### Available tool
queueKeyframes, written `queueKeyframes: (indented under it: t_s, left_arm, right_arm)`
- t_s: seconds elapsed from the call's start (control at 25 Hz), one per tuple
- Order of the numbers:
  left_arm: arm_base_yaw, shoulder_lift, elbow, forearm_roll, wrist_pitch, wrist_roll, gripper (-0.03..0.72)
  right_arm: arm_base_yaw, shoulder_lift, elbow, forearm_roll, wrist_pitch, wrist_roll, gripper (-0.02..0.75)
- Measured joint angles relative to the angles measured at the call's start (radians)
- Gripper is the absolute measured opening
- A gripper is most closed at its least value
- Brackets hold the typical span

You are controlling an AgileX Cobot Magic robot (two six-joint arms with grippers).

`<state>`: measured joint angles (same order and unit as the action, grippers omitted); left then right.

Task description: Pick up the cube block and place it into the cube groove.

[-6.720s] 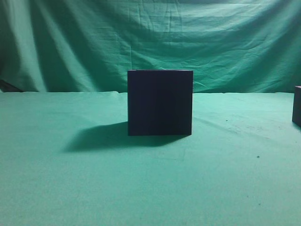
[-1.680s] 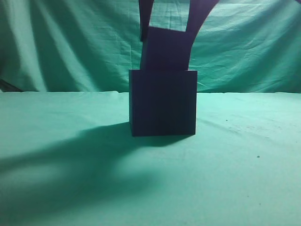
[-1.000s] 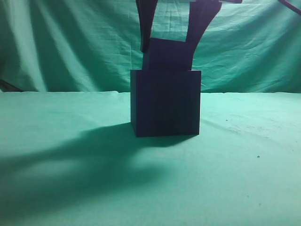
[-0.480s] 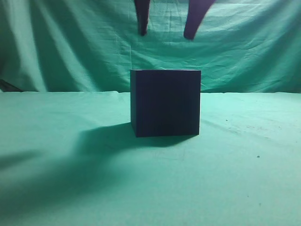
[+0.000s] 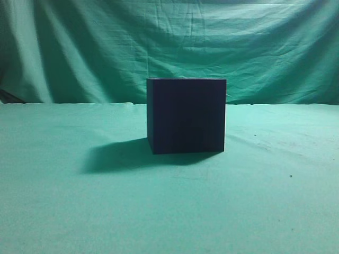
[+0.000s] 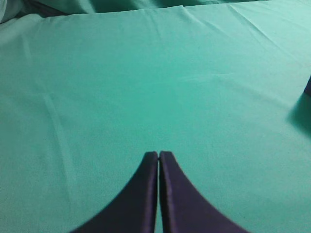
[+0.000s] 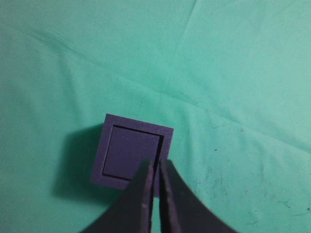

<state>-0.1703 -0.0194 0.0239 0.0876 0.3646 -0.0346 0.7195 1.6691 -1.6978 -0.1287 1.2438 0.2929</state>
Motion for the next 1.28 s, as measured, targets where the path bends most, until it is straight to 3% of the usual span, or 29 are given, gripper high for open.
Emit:
queueKeyframes:
  t_s: [0.76,1.28]
  left_arm:
    - [0.000,0.000,0.000,0.000,0.000,0.000,0.000]
    - [0.000,0.000,0.000,0.000,0.000,0.000,0.000]
  right_arm:
    - [0.000,-0.737,0.584,-0.066,0.011,0.079,0.000]
    - [0.000,-1.272,0.849,-0.070,-0.176,0.065,0.000]
